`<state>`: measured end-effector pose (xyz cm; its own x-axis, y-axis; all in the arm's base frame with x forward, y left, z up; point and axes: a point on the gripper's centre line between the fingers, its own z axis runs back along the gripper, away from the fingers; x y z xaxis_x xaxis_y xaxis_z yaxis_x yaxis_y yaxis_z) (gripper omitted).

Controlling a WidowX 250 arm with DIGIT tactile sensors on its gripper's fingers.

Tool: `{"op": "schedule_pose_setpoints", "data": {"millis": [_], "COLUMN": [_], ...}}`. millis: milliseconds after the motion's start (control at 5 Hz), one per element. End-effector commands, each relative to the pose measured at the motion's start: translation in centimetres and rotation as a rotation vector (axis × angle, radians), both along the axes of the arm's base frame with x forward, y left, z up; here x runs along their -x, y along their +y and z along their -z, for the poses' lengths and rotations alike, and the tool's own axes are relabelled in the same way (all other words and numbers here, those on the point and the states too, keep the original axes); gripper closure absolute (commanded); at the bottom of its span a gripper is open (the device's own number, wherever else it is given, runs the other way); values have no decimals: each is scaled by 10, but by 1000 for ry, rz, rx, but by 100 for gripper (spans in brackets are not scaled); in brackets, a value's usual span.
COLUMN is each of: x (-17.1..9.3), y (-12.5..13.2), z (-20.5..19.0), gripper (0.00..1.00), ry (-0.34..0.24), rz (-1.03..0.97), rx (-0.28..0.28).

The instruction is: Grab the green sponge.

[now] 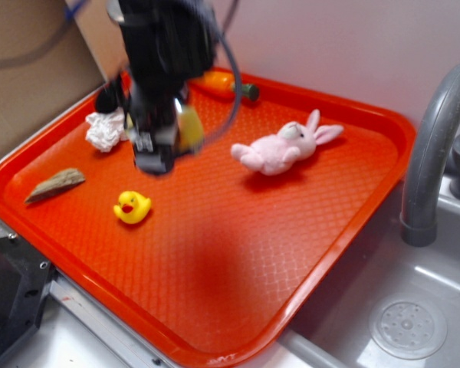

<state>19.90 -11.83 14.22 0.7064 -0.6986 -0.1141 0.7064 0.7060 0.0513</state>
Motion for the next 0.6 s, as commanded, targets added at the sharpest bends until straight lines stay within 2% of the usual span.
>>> {"op": "schedule_pose_setpoints", "data": {"millis": [0, 200, 400], "x": [25, 29, 23], "y": [26, 40, 46], "z": [-79, -93, -85], "gripper": [100, 100, 100], "ry": [-106, -163, -148], "rz": [-519, -768, -1012], "rx": [78, 156, 49]}}
